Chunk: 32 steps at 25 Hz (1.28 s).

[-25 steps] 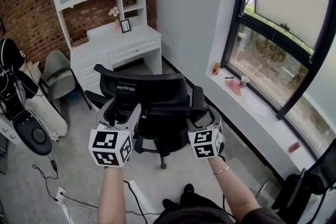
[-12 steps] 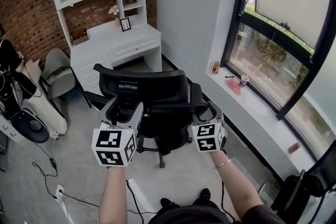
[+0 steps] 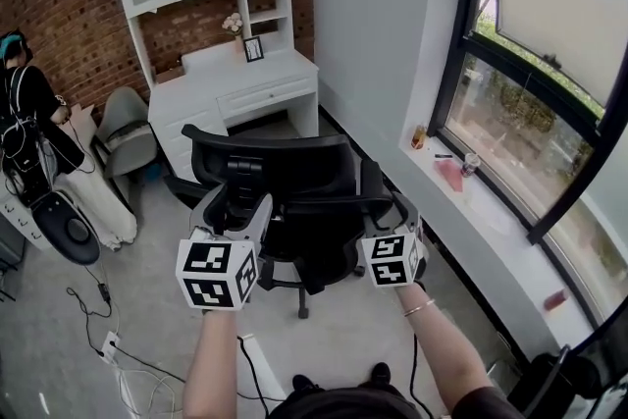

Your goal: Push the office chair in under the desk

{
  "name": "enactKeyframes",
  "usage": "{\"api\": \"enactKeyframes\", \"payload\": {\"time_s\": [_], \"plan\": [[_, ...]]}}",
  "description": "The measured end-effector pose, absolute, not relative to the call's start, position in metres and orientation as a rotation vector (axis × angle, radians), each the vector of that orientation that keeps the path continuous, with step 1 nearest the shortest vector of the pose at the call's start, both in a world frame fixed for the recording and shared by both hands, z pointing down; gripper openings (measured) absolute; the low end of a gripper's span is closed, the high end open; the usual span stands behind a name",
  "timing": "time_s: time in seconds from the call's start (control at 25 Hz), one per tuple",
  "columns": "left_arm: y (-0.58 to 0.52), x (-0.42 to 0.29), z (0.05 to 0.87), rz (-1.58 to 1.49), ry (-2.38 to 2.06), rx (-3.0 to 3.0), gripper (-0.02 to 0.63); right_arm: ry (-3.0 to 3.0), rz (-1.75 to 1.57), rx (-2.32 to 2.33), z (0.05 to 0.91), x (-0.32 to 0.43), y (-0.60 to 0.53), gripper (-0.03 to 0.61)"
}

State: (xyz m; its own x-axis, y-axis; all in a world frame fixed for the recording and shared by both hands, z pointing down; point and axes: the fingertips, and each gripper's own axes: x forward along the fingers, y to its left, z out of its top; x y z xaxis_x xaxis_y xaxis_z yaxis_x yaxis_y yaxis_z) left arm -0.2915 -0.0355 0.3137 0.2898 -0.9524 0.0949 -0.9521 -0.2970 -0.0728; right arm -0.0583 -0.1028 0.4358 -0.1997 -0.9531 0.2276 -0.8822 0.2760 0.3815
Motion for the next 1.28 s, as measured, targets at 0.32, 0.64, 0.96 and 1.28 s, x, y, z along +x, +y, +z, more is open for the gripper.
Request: {"api": "enactKeyframes", "payload": {"time_s": [0.32, 0.64, 0.96, 1.28], "plan": [[-0.035, -0.263, 0.314, -0.2, 1.987, -2.444, 0.282, -2.211, -0.281, 1.563, 0.435, -0.035, -0.12, 0.249], [-0.041, -0.229, 0.315, -0.198, 2.112, -2.345, 0.282, -2.28, -0.303, 1.462, 0.438, -0.011, -0.147, 0.247], [-0.052, -0.2, 0.314, -0.17, 2.148, -2.304, 0.282, -2.342, -0.323, 1.392, 0.439, 0.01, -0.17, 0.244], [-0.069, -0.194, 0.316, -0.165, 2.215, -2.277, 0.282, -2.359, -0.334, 1.357, 0.439, 0.014, -0.192, 0.245]]}}
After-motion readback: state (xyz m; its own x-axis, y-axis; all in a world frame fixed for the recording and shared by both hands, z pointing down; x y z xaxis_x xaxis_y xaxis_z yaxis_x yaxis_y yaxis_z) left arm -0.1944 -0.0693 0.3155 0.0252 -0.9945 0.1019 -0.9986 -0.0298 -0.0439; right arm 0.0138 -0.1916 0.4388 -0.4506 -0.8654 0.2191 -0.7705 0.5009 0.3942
